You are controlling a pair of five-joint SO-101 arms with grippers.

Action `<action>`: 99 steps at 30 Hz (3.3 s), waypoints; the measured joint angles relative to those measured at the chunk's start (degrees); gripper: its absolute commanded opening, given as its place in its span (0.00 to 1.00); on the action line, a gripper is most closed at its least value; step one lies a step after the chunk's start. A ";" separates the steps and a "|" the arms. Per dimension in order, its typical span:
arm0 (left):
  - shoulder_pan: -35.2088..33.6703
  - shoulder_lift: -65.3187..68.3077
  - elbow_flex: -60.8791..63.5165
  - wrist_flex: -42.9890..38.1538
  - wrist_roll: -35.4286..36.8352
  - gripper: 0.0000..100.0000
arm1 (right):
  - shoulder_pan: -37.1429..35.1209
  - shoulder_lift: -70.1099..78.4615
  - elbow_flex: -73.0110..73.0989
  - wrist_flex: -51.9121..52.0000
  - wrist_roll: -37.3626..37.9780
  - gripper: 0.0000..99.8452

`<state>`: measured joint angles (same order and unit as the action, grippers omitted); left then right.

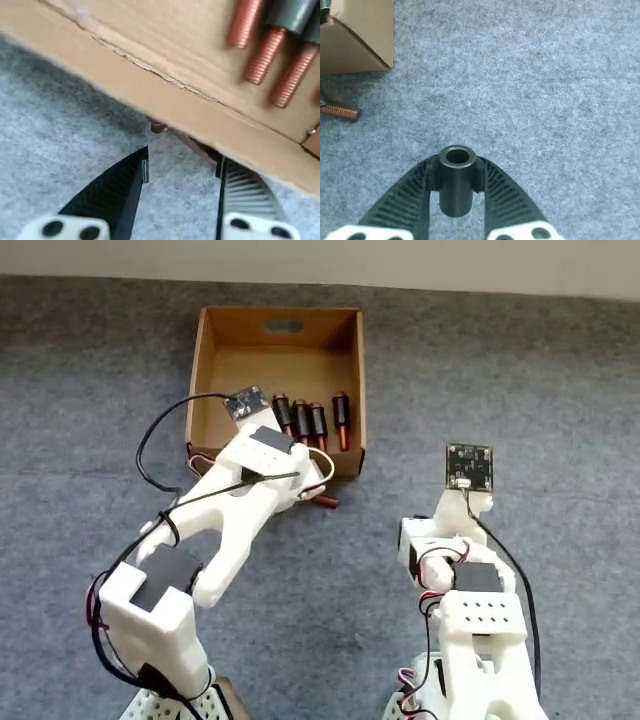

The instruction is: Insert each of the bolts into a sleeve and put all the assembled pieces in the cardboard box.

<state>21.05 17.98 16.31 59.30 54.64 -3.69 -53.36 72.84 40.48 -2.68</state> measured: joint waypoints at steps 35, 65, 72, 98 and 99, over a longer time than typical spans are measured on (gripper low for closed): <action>-2.02 1.05 -4.57 16.44 -11.69 0.23 | 0.00 0.00 0.00 0.00 0.00 0.01; 2.46 0.88 2.37 11.69 -15.91 0.05 | 0.00 0.00 0.00 0.00 0.00 0.01; 2.37 0.79 2.46 11.69 -22.24 0.01 | 0.00 0.00 0.00 0.00 0.00 0.01; 1.76 -24.62 32.70 -13.36 -43.34 0.05 | 0.00 0.00 0.00 0.00 0.00 0.01; 1.76 -25.49 33.32 -13.80 -43.34 0.08 | 0.00 0.00 0.00 0.00 0.00 0.01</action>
<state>22.81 -7.52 49.63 45.49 11.30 -3.69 -53.36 72.84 40.48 -2.68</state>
